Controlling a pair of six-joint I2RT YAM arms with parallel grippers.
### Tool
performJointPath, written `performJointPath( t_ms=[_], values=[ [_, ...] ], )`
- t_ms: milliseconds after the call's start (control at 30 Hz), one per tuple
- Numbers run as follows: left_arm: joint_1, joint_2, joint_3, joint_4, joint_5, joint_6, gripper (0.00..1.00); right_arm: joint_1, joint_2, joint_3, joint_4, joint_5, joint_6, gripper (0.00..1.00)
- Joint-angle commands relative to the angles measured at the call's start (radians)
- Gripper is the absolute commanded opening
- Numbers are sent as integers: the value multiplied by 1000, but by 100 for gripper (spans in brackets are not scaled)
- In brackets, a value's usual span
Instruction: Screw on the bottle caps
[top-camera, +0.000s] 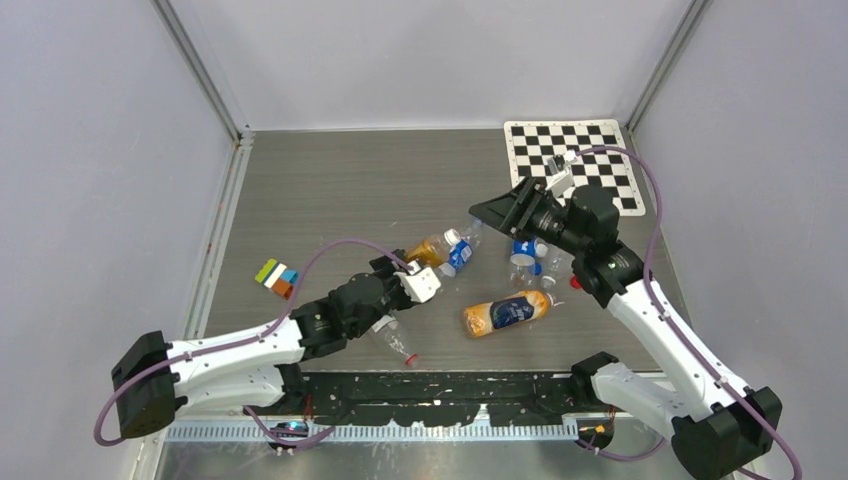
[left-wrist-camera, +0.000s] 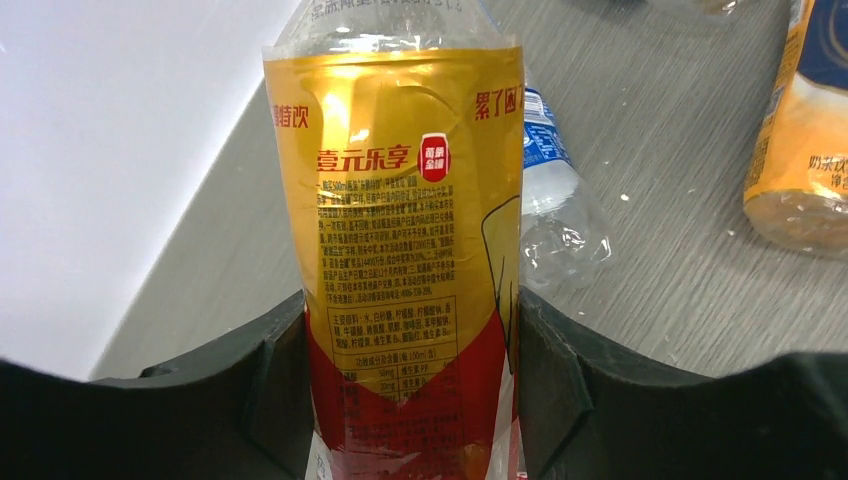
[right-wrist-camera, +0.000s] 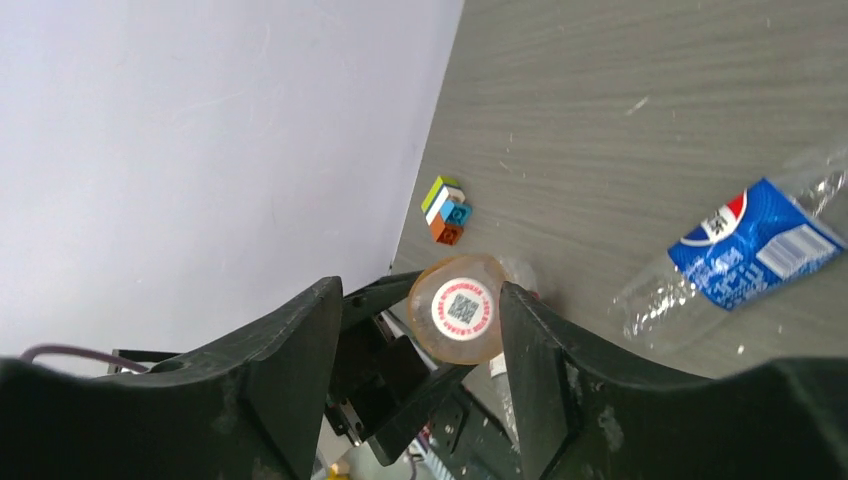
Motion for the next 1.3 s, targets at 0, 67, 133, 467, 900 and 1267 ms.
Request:
performJointPath(
  t_ms=[0,67,133,467,900,1267],
  values=[
    [18,14,-2,174,36,-199,0,11,-18,-28,145,49,-60,67],
    [20,36,4,212,55,-226,0,20,-12,-35,148,72,-79,69],
    [20,59,11,248,70,-249,0,31,4,-40,151,86,-91,70],
    [22,134,53,319,79,-313,0,154,78,-34,184,200,-147,72],
    [26,145,72,301,61,-331,24,202,159,-10,217,248,-243,21],
    [237,7,200,-151,101,-393,87,160,392,246,140,384,-578,0]
  ],
)
